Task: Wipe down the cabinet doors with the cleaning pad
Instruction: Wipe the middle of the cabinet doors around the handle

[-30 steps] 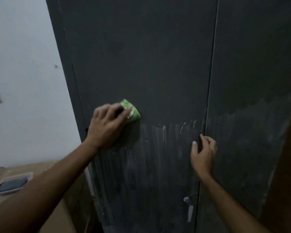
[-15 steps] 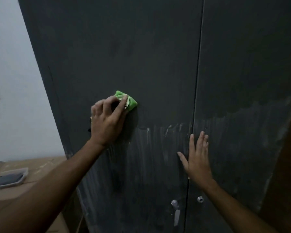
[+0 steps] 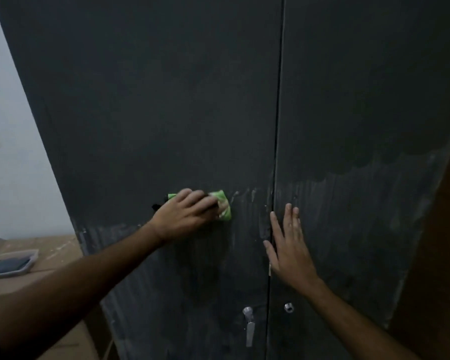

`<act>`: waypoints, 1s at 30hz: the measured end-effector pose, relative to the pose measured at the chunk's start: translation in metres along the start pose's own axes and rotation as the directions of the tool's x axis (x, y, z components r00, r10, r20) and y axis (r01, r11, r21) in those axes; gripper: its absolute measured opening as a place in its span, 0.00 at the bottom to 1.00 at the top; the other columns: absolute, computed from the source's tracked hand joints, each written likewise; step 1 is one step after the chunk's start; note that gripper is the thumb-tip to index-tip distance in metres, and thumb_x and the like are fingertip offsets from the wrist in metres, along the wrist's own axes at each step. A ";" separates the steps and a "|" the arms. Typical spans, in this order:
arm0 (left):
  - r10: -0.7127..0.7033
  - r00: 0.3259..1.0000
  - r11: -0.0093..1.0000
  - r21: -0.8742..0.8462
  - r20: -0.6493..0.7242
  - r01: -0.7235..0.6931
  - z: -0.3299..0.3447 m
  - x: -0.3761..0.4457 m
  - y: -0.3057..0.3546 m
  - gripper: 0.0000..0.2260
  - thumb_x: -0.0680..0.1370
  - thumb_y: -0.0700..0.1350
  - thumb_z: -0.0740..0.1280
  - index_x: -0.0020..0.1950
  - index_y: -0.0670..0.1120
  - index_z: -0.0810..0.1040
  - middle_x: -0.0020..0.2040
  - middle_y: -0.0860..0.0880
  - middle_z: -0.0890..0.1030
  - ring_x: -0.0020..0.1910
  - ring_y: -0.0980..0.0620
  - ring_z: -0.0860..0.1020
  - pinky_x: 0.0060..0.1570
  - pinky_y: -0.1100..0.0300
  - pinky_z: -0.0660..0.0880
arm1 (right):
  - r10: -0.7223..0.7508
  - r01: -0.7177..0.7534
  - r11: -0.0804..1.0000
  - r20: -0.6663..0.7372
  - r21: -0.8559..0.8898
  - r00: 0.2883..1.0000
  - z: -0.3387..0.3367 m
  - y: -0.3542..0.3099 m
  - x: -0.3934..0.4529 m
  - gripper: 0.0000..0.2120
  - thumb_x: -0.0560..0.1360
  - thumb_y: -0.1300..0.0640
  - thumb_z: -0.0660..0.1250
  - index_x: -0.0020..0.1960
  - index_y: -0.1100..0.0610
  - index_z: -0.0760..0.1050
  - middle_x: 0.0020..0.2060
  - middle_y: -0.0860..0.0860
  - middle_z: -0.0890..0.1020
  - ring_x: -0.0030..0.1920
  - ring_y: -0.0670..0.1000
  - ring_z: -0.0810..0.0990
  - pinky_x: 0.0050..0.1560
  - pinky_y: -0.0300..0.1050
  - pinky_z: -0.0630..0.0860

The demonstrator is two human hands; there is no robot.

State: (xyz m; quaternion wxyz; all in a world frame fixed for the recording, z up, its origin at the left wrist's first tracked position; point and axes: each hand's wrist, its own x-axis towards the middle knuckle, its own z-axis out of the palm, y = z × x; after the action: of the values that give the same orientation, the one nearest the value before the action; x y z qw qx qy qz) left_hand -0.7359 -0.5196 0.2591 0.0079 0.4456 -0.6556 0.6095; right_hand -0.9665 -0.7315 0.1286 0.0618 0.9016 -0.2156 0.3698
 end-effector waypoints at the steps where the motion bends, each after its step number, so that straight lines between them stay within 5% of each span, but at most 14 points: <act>1: 0.124 0.992 0.992 0.006 0.034 -0.124 -0.003 0.002 -0.008 0.16 0.84 0.42 0.62 0.73 0.49 0.73 0.66 0.46 0.73 0.55 0.43 0.77 0.49 0.50 0.76 | -0.020 0.020 1.000 0.007 0.015 1.000 -0.002 0.004 -0.001 0.36 0.81 0.45 0.55 0.83 0.60 0.49 0.82 0.64 0.42 0.82 0.64 0.42 0.79 0.64 0.58; 2: 0.134 0.990 0.991 0.022 0.037 -0.135 -0.005 0.008 -0.016 0.16 0.86 0.43 0.60 0.73 0.49 0.73 0.66 0.46 0.74 0.55 0.43 0.77 0.49 0.50 0.75 | -0.036 0.036 0.999 0.014 0.031 0.999 -0.004 0.009 -0.002 0.36 0.81 0.46 0.56 0.83 0.61 0.48 0.82 0.62 0.42 0.82 0.63 0.42 0.79 0.62 0.58; 4: -0.192 0.980 0.980 0.034 -0.045 0.194 -0.004 0.029 -0.030 0.15 0.86 0.46 0.62 0.72 0.50 0.76 0.66 0.45 0.73 0.56 0.41 0.74 0.52 0.46 0.72 | -0.056 0.055 0.997 0.027 0.058 0.998 -0.007 0.016 -0.002 0.37 0.82 0.48 0.57 0.83 0.62 0.47 0.82 0.60 0.42 0.83 0.61 0.42 0.81 0.58 0.55; 7: -0.740 0.651 0.671 -0.112 -0.169 0.733 0.002 0.066 -0.018 0.17 0.83 0.48 0.67 0.73 0.50 0.78 0.67 0.43 0.73 0.60 0.38 0.74 0.57 0.45 0.70 | -0.073 0.071 0.994 0.027 0.081 0.997 -0.010 0.022 -0.003 0.36 0.82 0.51 0.60 0.82 0.64 0.48 0.83 0.59 0.42 0.83 0.59 0.43 0.80 0.53 0.51; 8: -0.715 0.683 0.699 -0.101 -0.150 0.708 0.006 0.073 -0.004 0.18 0.82 0.46 0.68 0.72 0.49 0.79 0.67 0.42 0.73 0.60 0.38 0.73 0.57 0.45 0.71 | -0.082 0.079 0.994 0.031 0.077 0.996 -0.012 0.024 -0.004 0.36 0.82 0.52 0.60 0.82 0.64 0.48 0.83 0.58 0.42 0.83 0.58 0.42 0.81 0.52 0.49; 10: -0.332 0.943 0.942 -0.053 -0.016 0.330 0.015 0.069 0.027 0.17 0.80 0.45 0.66 0.68 0.48 0.83 0.67 0.44 0.73 0.58 0.39 0.73 0.52 0.46 0.77 | -0.110 0.108 0.993 0.034 0.051 0.993 -0.017 0.031 -0.004 0.34 0.82 0.51 0.57 0.82 0.64 0.48 0.83 0.58 0.43 0.83 0.57 0.42 0.81 0.50 0.47; 13: 0.162 0.984 0.986 -0.038 0.080 -0.159 0.014 0.061 0.019 0.17 0.80 0.45 0.63 0.65 0.50 0.86 0.65 0.45 0.81 0.56 0.42 0.80 0.50 0.52 0.78 | -0.187 0.190 0.980 0.072 -0.049 0.980 -0.025 0.045 -0.004 0.33 0.83 0.51 0.53 0.82 0.64 0.48 0.83 0.59 0.44 0.83 0.57 0.43 0.80 0.53 0.52; 15: -0.107 0.994 0.994 0.021 0.020 0.106 0.018 0.072 0.007 0.17 0.80 0.45 0.67 0.69 0.51 0.83 0.67 0.45 0.75 0.57 0.41 0.74 0.52 0.48 0.71 | -0.226 0.237 0.964 0.098 -0.117 0.969 -0.028 0.054 -0.003 0.32 0.83 0.50 0.51 0.82 0.64 0.49 0.82 0.60 0.45 0.83 0.58 0.44 0.79 0.56 0.56; 18: -0.715 0.688 0.699 -0.110 -0.121 0.707 0.024 0.095 0.021 0.22 0.81 0.47 0.71 0.75 0.51 0.75 0.67 0.45 0.70 0.59 0.39 0.72 0.55 0.46 0.67 | -0.173 0.174 0.973 0.022 -0.154 0.985 -0.030 0.066 0.000 0.33 0.82 0.49 0.54 0.82 0.63 0.53 0.82 0.61 0.47 0.83 0.60 0.46 0.79 0.59 0.55; 19: -0.743 0.658 0.670 -0.139 -0.122 0.729 0.027 0.101 0.032 0.24 0.80 0.47 0.72 0.76 0.51 0.73 0.68 0.44 0.69 0.59 0.39 0.71 0.55 0.46 0.67 | -0.153 0.149 0.976 -0.008 -0.158 0.988 -0.029 0.072 0.001 0.34 0.81 0.48 0.55 0.82 0.62 0.54 0.82 0.62 0.48 0.83 0.61 0.47 0.80 0.60 0.54; 22: -0.268 0.964 0.963 -0.017 -0.001 0.268 0.035 0.094 0.057 0.25 0.76 0.46 0.74 0.74 0.52 0.78 0.68 0.44 0.71 0.58 0.41 0.70 0.52 0.49 0.74 | -0.187 0.175 0.962 -0.040 -0.209 0.982 -0.030 0.098 0.008 0.35 0.81 0.44 0.56 0.82 0.59 0.52 0.82 0.63 0.48 0.82 0.63 0.48 0.79 0.64 0.55; 25: 0.115 0.988 0.993 0.023 0.105 -0.118 0.033 0.089 0.035 0.21 0.78 0.47 0.66 0.72 0.53 0.80 0.66 0.45 0.80 0.58 0.44 0.72 0.52 0.50 0.75 | -0.303 0.285 0.914 -0.020 -0.288 0.953 -0.028 0.126 0.020 0.35 0.83 0.43 0.56 0.83 0.58 0.51 0.82 0.63 0.49 0.82 0.63 0.49 0.77 0.67 0.59; 27: -0.160 0.987 0.987 0.018 0.021 0.160 0.039 0.102 0.026 0.21 0.81 0.47 0.65 0.75 0.52 0.75 0.68 0.44 0.76 0.58 0.42 0.72 0.54 0.47 0.69 | -0.354 0.326 0.891 -0.032 -0.316 0.935 -0.021 0.136 0.025 0.35 0.84 0.43 0.56 0.83 0.58 0.50 0.82 0.63 0.50 0.82 0.63 0.50 0.77 0.67 0.59; 30: -0.652 0.749 0.758 -0.094 -0.115 0.646 0.046 0.129 0.047 0.27 0.79 0.48 0.73 0.77 0.51 0.70 0.67 0.45 0.68 0.59 0.41 0.69 0.55 0.47 0.66 | -0.362 0.323 0.891 -0.070 -0.318 0.930 -0.010 0.141 0.025 0.35 0.84 0.42 0.55 0.83 0.58 0.49 0.82 0.62 0.50 0.82 0.63 0.50 0.79 0.66 0.56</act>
State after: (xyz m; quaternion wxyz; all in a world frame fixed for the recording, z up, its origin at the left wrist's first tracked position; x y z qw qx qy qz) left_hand -0.8172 -0.6379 0.2810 0.2760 0.6008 -0.4724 0.5828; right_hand -1.0184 -0.8637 0.1466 0.2765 0.8798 -0.1026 0.3727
